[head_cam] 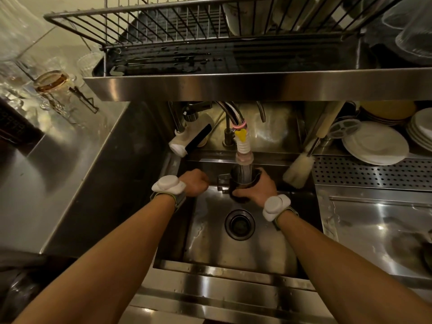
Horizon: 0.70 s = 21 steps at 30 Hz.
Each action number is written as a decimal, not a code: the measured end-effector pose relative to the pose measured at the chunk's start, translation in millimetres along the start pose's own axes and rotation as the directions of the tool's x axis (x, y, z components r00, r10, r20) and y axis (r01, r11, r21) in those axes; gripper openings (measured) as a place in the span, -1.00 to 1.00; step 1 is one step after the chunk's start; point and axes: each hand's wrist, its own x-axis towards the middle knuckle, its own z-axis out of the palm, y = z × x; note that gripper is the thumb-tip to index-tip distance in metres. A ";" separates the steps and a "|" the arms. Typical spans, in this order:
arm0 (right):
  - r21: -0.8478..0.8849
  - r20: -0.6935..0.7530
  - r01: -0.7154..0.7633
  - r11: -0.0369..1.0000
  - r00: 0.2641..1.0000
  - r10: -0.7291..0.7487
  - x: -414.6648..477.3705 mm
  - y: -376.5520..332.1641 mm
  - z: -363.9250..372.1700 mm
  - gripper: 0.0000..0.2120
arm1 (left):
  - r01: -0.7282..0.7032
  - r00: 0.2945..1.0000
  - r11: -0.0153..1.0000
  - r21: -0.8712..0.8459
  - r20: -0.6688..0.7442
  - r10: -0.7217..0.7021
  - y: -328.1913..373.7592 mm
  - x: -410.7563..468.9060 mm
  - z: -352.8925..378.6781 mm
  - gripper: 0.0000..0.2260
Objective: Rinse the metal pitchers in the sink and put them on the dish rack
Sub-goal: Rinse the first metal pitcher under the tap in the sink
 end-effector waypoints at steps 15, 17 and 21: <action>-0.087 0.119 0.041 0.995 0.992 -0.030 -1.7 -4.3 4.6 -0.20 | -0.027 1.000 0.997 0.070 -0.008 0.028 1.4 4.1 3.1 -0.67; -0.084 0.072 0.009 0.996 0.997 -0.003 -1.7 0.3 -2.0 -0.20 | -0.045 0.999 0.997 0.056 -0.021 0.046 3.6 3.9 3.5 -0.66; -0.032 -0.010 0.008 0.999 1.000 -0.009 -3.7 -1.6 -4.0 -0.21 | -0.067 0.997 0.996 0.062 -0.029 0.069 3.1 4.4 6.0 -0.65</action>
